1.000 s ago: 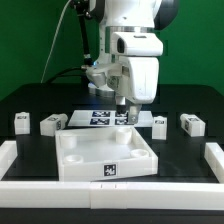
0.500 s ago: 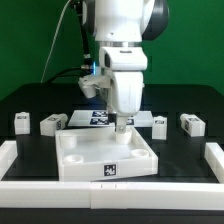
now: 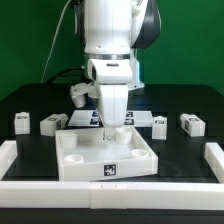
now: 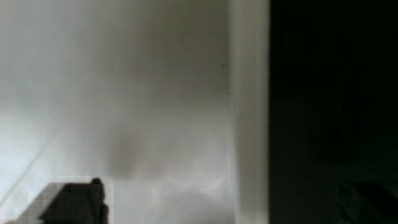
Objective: Assemble one leg
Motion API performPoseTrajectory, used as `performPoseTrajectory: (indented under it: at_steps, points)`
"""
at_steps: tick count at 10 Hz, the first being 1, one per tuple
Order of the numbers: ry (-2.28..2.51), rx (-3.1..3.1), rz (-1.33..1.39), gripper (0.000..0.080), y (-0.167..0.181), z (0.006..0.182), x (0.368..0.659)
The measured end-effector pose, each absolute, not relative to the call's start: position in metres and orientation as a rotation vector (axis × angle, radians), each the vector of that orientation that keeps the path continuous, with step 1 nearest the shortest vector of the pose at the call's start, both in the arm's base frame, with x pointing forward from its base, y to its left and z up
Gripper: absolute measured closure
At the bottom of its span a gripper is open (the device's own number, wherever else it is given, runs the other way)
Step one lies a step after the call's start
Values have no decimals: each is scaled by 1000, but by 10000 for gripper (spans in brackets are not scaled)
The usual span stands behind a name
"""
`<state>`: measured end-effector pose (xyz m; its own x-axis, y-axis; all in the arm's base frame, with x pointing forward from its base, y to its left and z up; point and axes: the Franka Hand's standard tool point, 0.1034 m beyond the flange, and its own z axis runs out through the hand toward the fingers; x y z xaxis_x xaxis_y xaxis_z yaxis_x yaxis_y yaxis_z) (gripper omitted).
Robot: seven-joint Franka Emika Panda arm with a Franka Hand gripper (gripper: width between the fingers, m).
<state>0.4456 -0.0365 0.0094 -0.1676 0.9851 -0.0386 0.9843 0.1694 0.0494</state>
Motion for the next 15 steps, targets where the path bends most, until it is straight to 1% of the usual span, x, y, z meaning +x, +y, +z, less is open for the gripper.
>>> performPoseTrajectory:
  at_steps: [3,5,6,7,8,13,15]
  points:
    - [2314,2028,26,161,-36,10,449]
    - [2314,2030,24,516,-36,9,448]
    - [2314,2031,24,650,-36,9,448]
    - [2315,2031,24,650,-36,8,448]
    - [2313,2032,24,740,-37,8,448]
    - [2307,2042,22,740,-35,8,449]
    - [2283,2070,25,739,-10,10,458]
